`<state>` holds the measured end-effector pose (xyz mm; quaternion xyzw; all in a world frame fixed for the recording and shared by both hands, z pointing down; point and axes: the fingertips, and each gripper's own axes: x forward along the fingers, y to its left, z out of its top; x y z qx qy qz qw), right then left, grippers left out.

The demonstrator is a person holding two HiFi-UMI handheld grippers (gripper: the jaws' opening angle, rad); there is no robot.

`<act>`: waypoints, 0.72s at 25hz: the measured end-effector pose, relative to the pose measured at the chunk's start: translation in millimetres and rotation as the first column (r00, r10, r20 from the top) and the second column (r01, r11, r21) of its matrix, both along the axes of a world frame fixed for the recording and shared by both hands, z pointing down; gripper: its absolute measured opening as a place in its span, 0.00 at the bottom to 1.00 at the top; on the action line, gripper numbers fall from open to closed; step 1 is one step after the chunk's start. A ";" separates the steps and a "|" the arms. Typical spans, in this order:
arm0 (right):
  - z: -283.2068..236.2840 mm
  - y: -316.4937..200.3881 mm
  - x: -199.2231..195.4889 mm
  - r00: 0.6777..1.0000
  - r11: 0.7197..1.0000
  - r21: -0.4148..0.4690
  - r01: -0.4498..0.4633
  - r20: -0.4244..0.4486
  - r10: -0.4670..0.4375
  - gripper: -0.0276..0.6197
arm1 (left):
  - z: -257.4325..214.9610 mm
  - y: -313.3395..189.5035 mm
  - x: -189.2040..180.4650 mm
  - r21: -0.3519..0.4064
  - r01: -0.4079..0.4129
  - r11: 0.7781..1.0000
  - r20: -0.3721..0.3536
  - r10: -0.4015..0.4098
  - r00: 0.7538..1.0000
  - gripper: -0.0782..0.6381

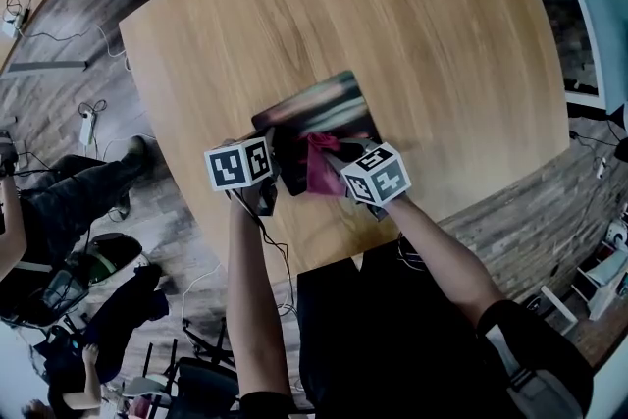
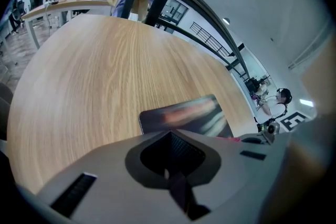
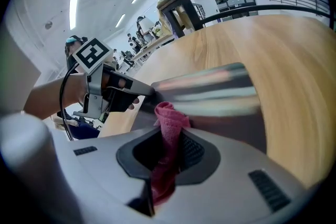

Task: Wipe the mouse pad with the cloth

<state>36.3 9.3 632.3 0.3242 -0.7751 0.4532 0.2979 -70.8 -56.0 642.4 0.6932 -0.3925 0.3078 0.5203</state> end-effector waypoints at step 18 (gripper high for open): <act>0.7 -16.9 70.1 0.997 0.998 0.021 -0.061 -0.044 0.062 0.14 | 0.3 -1.5 -3.1 0.001 0.079 0.997 0.018 -0.079 0.997 0.14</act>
